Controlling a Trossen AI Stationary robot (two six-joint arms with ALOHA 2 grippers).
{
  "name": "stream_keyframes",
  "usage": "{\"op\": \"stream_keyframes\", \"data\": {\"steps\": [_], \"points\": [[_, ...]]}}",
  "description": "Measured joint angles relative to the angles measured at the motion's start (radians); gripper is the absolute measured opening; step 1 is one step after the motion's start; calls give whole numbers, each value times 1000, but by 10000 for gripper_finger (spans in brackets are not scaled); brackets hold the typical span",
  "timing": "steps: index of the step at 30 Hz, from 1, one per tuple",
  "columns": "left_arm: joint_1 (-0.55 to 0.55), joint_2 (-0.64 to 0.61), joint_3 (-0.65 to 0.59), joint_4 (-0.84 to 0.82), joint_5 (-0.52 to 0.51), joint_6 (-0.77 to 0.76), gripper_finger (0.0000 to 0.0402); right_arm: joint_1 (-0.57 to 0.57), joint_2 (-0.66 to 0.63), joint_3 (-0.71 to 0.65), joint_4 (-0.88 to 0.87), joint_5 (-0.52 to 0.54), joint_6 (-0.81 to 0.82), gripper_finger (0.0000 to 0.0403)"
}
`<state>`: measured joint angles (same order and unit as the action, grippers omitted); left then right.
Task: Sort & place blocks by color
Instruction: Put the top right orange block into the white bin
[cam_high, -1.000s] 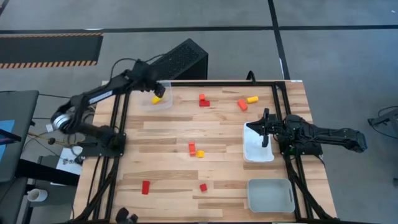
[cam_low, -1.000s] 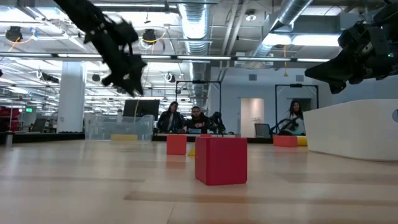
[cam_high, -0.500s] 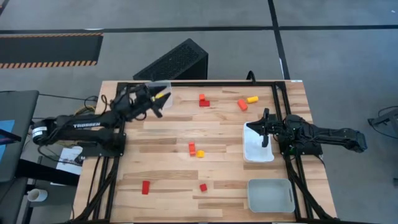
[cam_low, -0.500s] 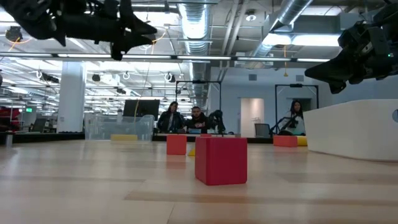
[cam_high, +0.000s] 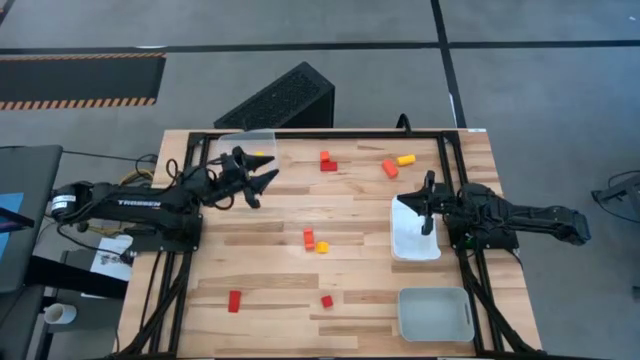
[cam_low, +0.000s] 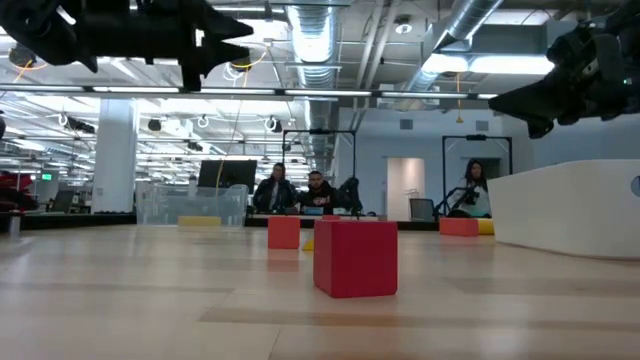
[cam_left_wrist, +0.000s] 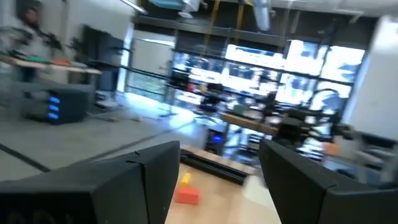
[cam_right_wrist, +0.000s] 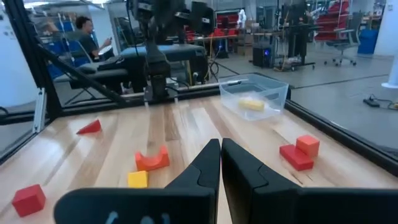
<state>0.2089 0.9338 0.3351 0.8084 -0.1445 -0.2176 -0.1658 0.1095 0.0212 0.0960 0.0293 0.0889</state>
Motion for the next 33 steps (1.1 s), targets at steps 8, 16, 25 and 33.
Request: {"op": "stream_keyframes", "data": {"steps": [8,16,25,33], "points": [[-118,-79,0,36,81,109,208,0,0,2,154,0,124,42],[-130,-112,0,-23,27,180,208,-7,0,3,437,36,81,42],[-128,-112,0,-52,-111,214,208,-14,14,24,467,141,109,42],[-129,-96,0,-31,-210,297,208,-15,109,81,406,160,-4,42]]}}
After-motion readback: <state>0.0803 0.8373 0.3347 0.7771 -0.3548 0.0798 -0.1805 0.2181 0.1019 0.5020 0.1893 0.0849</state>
